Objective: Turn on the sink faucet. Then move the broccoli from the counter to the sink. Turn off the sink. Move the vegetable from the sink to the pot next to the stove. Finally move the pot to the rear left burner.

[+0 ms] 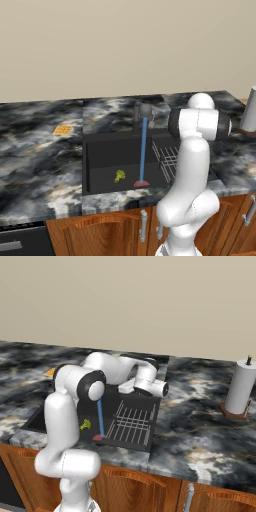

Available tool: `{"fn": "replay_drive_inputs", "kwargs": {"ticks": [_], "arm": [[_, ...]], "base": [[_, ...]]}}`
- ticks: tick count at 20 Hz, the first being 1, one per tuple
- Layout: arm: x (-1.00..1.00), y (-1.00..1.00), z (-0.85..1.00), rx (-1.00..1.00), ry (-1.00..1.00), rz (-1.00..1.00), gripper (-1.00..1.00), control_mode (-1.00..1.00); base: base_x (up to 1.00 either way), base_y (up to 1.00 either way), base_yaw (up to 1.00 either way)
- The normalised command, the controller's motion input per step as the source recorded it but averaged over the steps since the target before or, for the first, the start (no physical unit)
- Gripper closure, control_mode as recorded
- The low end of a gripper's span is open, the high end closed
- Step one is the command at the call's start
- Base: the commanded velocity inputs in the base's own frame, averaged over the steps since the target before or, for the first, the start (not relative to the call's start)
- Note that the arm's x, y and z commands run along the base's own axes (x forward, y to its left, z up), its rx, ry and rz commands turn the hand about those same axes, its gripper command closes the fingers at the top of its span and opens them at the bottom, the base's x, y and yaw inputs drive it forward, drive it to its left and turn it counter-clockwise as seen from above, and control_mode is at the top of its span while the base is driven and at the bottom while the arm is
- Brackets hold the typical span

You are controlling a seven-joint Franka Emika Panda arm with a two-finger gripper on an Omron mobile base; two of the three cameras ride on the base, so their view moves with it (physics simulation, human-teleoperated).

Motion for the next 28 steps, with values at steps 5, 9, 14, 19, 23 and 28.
{"fn": "replay_drive_inputs", "kwargs": {"ticks": [5, 9, 14, 19, 23, 28], "arm": [[0.43, 0.00, -0.12, 0.00, -0.04, 0.02, -1.00, -1.00], [0.35, 0.00, -0.18, 0.00, -0.01, 0.00, -1.00, -1.00], [0.37, 0.05, -0.23, 0.00, -0.02, 0.00, -1.00, -1.00], [0.30, 0.12, -0.22, 0.00, -0.01, 0.00, -1.00, -1.00], [0.13, 0.02, -0.02, 0.00, 0.00, 0.01, -1.00, -1.00], [0.27, 0.00, 0.00, 0.00, 0.00, 0.06, -1.00, -1.00]], "base": [[0.00, 0.00, 0.00], [0.00, 0.00, 0.00], [0.00, 0.00, 0.00], [0.00, 0.00, 0.00], [0.00, 0.00, 0.00], [0.00, 0.00, 0.00]]}}
